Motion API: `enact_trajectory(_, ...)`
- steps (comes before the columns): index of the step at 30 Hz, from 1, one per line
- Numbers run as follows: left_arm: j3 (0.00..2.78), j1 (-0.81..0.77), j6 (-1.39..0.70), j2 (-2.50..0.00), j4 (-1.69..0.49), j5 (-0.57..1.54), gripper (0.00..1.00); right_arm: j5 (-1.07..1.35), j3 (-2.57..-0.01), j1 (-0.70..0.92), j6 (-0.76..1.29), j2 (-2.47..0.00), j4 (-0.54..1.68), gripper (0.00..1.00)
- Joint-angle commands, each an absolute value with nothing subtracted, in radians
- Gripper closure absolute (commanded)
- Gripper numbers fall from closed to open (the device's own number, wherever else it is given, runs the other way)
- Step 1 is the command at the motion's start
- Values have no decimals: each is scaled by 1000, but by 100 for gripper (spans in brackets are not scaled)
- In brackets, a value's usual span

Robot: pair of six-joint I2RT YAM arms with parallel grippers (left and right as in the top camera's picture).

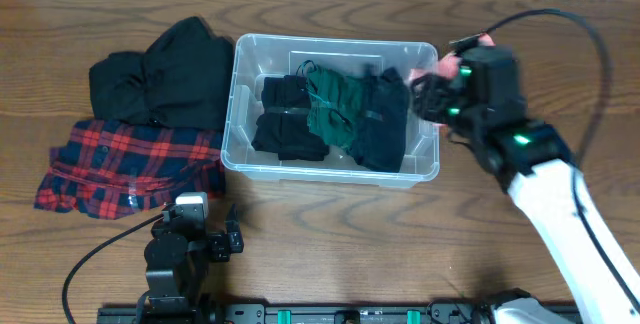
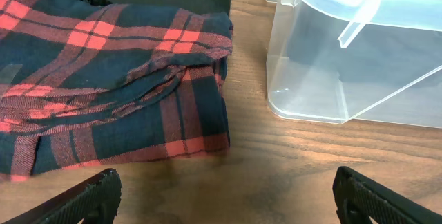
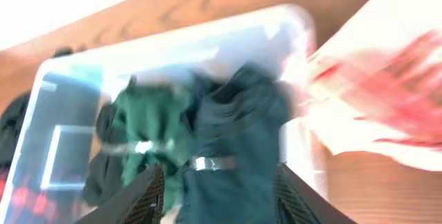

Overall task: Pack container
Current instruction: 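Place the navy garment into the bin's right side and release, then grasp the pink shirt with the right gripper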

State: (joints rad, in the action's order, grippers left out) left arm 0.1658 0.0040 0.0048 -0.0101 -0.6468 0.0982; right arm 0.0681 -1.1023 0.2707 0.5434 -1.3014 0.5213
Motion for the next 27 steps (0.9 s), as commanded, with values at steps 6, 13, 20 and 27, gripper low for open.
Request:
enact_trajectory(6,157,1,15,-4,-646,101,2,172,-1105,-33,472,-1369,506,41)
enact_trajectory(13,157,1,15,-4,-646,101,2,350,-1105,-221,474,-1615,369,27)
enact_trajectory(20,157,1,15,-4,-646,101,2,395,-1105,-233,513,-1849,170,32)
enact_trajectory(27,157,1,15,-4,-646,101,2,428,-1106,-232,617,-2014,-6,36)
